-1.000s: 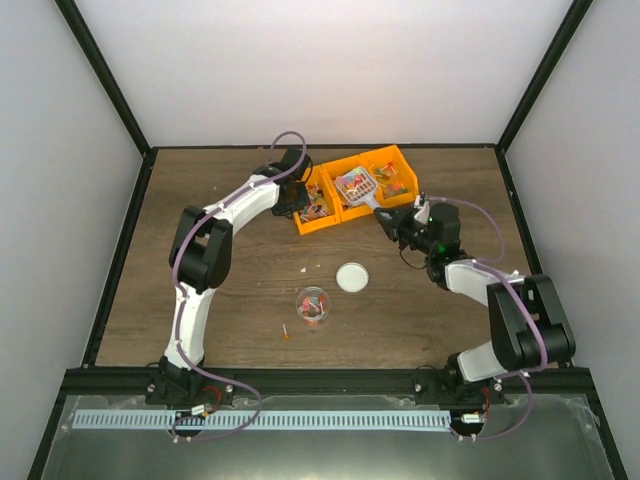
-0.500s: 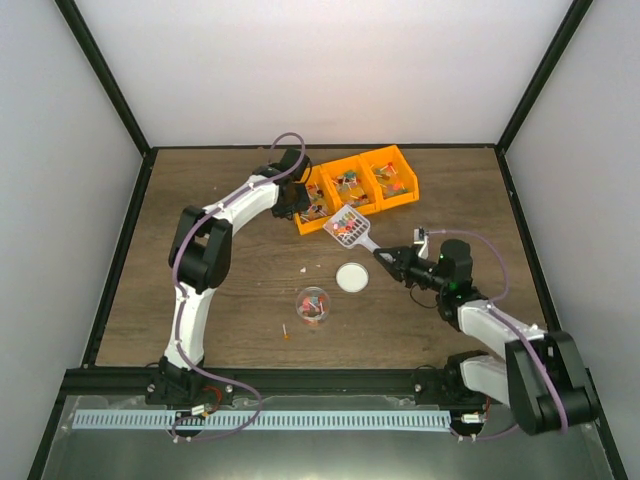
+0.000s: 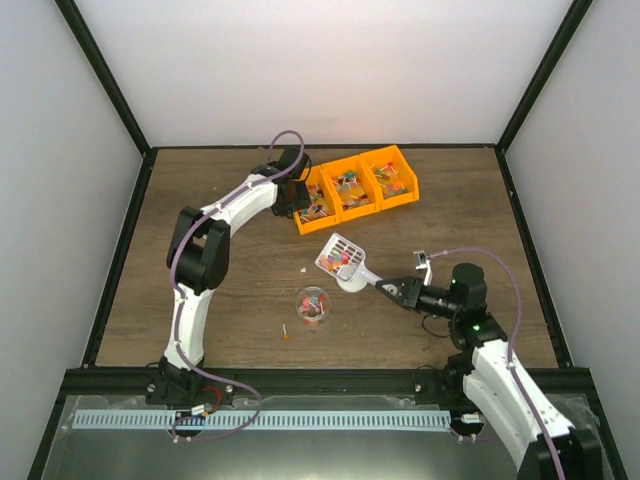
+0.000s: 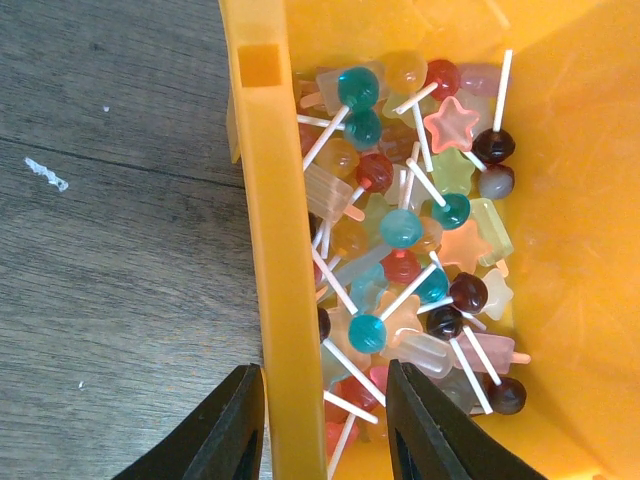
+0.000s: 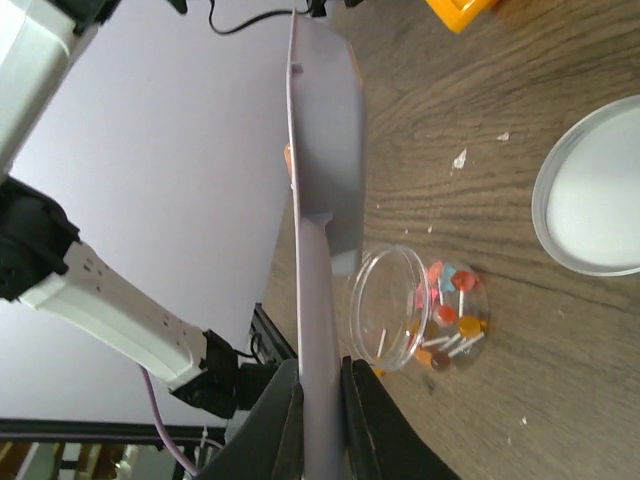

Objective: Pack the candies
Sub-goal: Scoop the fake candies from the storage box, then adjust the storage box at the center of the board, then place the fake candies in the packing bottle.

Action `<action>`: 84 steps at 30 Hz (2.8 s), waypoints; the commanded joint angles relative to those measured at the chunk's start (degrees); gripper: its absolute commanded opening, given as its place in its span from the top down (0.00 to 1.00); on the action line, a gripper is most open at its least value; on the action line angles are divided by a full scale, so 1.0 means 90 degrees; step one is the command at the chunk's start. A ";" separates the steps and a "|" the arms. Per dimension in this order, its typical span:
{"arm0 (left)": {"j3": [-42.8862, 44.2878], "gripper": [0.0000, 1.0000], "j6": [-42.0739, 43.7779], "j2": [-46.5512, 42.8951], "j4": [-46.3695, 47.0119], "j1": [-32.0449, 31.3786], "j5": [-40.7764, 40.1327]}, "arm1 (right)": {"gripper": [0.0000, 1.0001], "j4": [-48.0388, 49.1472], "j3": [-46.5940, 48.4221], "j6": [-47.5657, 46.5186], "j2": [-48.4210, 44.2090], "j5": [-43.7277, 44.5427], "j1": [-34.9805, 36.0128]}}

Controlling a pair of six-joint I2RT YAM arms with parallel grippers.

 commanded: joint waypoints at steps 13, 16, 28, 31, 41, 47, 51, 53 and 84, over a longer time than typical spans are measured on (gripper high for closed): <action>-0.0238 0.64 -0.0025 -0.0262 0.0079 0.0033 0.0121 | 0.99 -0.4405 0.1241 -0.2332 -0.1221 0.0635 0.0201; -0.0293 0.64 -0.0025 -0.0280 0.0093 0.0034 0.0104 | 0.99 -0.4637 0.1361 -0.2419 -0.1221 0.0818 0.0278; -0.0374 0.64 0.0004 -0.0261 0.0146 0.0073 0.0101 | 0.99 -0.4808 0.1551 -0.2298 -0.1192 0.1493 0.0923; -0.0381 0.64 0.0004 -0.0252 0.0162 0.0095 0.0111 | 0.99 -0.4830 0.1637 -0.2241 -0.1162 0.1710 0.1115; -0.0406 0.64 0.0007 -0.0221 0.0195 0.0114 0.0150 | 0.99 -0.5131 0.2072 -0.2431 -0.0806 0.2213 0.1484; -0.0498 0.64 0.0004 -0.0240 0.0251 0.0158 0.0169 | 0.99 -0.5258 0.2259 -0.2449 -0.0731 0.2326 0.1578; -0.0536 0.64 0.0009 -0.0234 0.0283 0.0173 0.0192 | 0.99 -0.5313 0.2367 -0.2455 -0.0637 0.2425 0.1711; -0.0545 0.64 0.0004 -0.0237 0.0297 0.0178 0.0197 | 0.99 -0.5336 0.2430 -0.2450 -0.0545 0.2540 0.1851; -0.0825 0.64 -0.0024 -0.0349 0.0462 0.0301 0.0345 | 0.99 -0.5888 0.3553 -0.2007 0.0566 0.4767 0.3856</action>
